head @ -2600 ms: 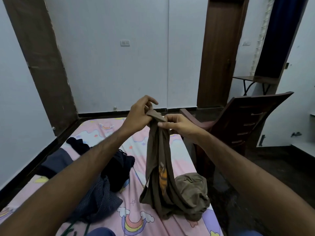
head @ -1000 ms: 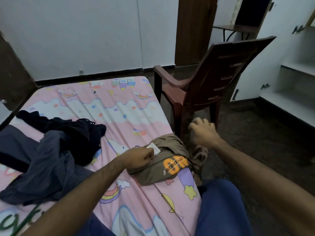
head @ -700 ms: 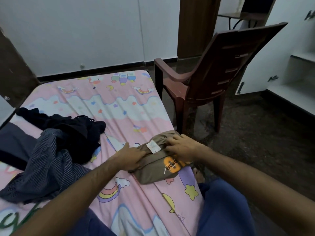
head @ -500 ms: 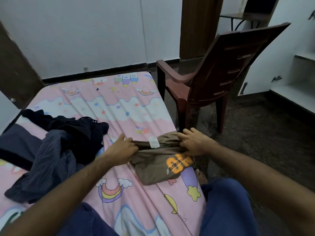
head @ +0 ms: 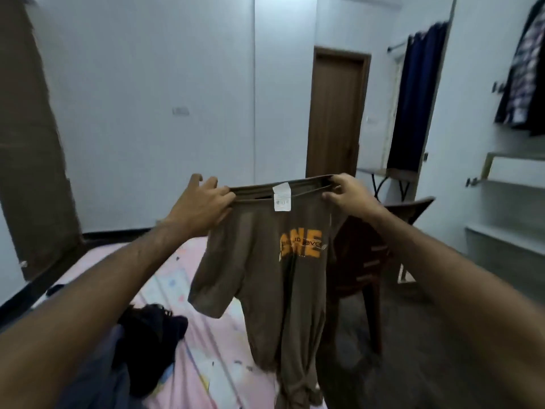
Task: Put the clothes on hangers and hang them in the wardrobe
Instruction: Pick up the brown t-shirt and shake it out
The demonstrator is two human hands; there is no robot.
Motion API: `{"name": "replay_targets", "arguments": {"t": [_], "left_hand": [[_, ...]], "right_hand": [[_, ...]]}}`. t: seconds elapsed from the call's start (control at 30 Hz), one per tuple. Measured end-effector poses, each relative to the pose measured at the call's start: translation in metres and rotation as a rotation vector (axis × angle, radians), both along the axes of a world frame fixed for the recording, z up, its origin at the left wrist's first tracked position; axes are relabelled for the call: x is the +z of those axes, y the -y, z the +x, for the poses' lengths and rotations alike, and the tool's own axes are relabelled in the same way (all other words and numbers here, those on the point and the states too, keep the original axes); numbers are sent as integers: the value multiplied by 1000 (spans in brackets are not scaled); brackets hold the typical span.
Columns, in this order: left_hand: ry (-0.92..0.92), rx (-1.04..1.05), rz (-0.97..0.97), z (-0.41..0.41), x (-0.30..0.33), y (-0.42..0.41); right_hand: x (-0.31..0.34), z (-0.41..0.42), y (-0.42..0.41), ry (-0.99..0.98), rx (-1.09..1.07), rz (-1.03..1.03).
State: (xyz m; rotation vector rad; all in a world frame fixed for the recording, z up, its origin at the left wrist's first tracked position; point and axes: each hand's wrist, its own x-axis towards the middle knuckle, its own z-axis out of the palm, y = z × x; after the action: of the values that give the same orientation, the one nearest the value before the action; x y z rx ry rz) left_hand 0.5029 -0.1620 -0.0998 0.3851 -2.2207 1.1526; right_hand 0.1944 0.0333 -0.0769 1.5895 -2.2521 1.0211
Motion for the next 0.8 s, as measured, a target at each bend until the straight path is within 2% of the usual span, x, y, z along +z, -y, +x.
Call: {"name": "replay_targets", "arguments": {"t": [0.07,0.13,0.2,0.23,0.3,0.37,0.43,0.5,0.6,0.67,0.73,0.8], "left_hand": [[-17,32,-105,12,45,-11],[-68,91,-136,27,84,-23],[-212,99,-47,42,117,-33],[-292,91,25,51,131,-37],[-375,113,56,68,154,-40],[-323,179,-90,83,167,-41],[-276,178,-161,98,171,-45],[-346,113,-106,106,172,-46],[-527,42,136,107,171,-46],[-593,-135,462,105,171,-48],[-690,-280,728,104,168,-51],[-781,-347,848,104,160,-52]], "right_hand": [[45,15,-9,-195,-69,-97],[85,30,-25,-602,-190,-141],[116,43,-41,-890,-234,-139],[129,48,-47,-923,-193,-119],[152,60,-56,-834,-44,-23],[173,72,-62,-612,75,25],[186,81,-67,-424,164,-97],[188,85,-67,-213,232,-260],[182,99,-61,84,360,-362],[175,107,-58,241,442,-374],[167,110,-51,333,482,-408],[158,110,-47,420,512,-444]]}}
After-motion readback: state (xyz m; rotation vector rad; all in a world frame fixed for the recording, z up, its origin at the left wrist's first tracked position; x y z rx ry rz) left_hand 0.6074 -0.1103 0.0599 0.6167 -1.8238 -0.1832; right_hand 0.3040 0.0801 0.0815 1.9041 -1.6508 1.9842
